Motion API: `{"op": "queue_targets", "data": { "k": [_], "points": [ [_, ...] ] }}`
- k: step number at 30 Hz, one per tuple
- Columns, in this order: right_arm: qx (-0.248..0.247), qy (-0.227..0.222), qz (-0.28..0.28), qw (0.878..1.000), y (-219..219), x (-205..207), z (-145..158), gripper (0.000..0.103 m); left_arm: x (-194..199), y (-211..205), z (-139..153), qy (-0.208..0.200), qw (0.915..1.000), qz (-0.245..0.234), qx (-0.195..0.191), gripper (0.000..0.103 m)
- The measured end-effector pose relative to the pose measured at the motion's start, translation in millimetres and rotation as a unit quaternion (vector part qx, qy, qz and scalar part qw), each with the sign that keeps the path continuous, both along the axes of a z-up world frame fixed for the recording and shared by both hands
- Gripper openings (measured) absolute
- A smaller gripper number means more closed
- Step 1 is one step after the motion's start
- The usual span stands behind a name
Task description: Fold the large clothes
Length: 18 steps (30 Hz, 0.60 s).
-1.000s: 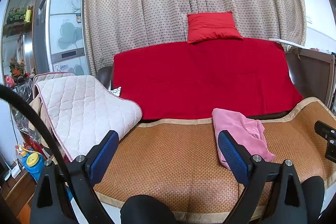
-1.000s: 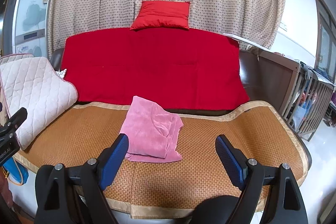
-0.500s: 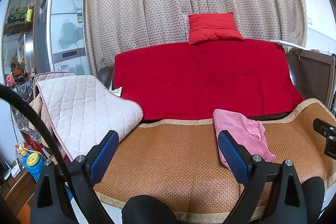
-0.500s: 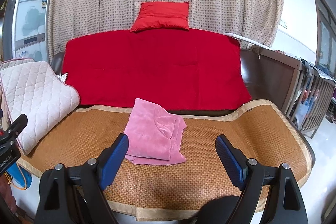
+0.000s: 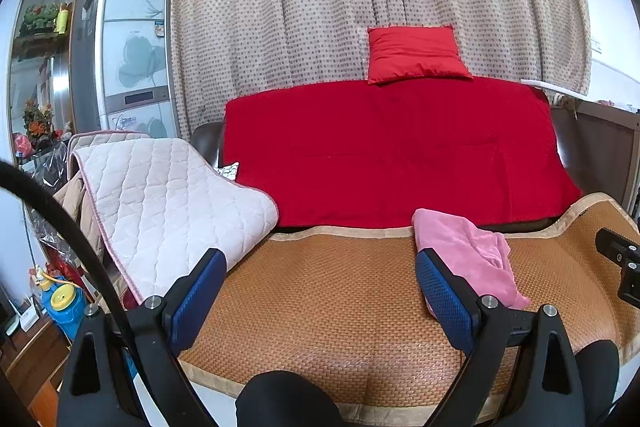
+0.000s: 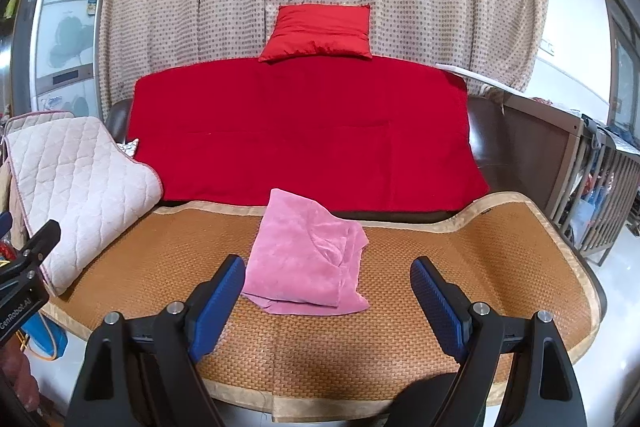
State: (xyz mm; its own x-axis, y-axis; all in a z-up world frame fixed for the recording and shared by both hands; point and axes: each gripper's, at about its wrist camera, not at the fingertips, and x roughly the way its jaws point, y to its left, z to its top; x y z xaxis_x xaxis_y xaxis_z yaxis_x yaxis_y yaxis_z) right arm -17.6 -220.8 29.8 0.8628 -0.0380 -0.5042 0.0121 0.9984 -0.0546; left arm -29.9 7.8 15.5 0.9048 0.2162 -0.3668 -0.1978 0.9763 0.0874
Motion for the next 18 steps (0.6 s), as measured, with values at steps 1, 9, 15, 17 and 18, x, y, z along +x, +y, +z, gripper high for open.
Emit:
{"op": "queue_targets", "data": {
  "k": [1,9,15,17,18],
  "points": [
    [0.000,0.000,0.001,1.000,1.2,-0.2,-0.2,0.087,0.0,0.7,-0.6,0.000,1.0000,0.001,0.000,0.096],
    [0.003,0.004,0.008,1.000,8.9,1.4,-4.0,0.087,0.5,6.4,-1.4,0.002,1.0000,0.003,-0.004,0.095],
    [0.006,0.003,0.008,1.000,10.8,1.4,-4.9,0.087,-0.4,7.4,-1.6,0.001,1.0000,0.003,-0.005,0.096],
    [0.007,0.003,0.008,1.000,10.8,1.4,-5.3,0.087,-0.5,7.3,-1.7,0.001,1.0000,0.003,-0.005,0.095],
    [0.008,0.003,0.008,1.000,10.9,1.5,-5.5,0.087,-0.8,7.5,-1.8,0.001,1.0000,0.003,-0.005,0.095]
  ]
}}
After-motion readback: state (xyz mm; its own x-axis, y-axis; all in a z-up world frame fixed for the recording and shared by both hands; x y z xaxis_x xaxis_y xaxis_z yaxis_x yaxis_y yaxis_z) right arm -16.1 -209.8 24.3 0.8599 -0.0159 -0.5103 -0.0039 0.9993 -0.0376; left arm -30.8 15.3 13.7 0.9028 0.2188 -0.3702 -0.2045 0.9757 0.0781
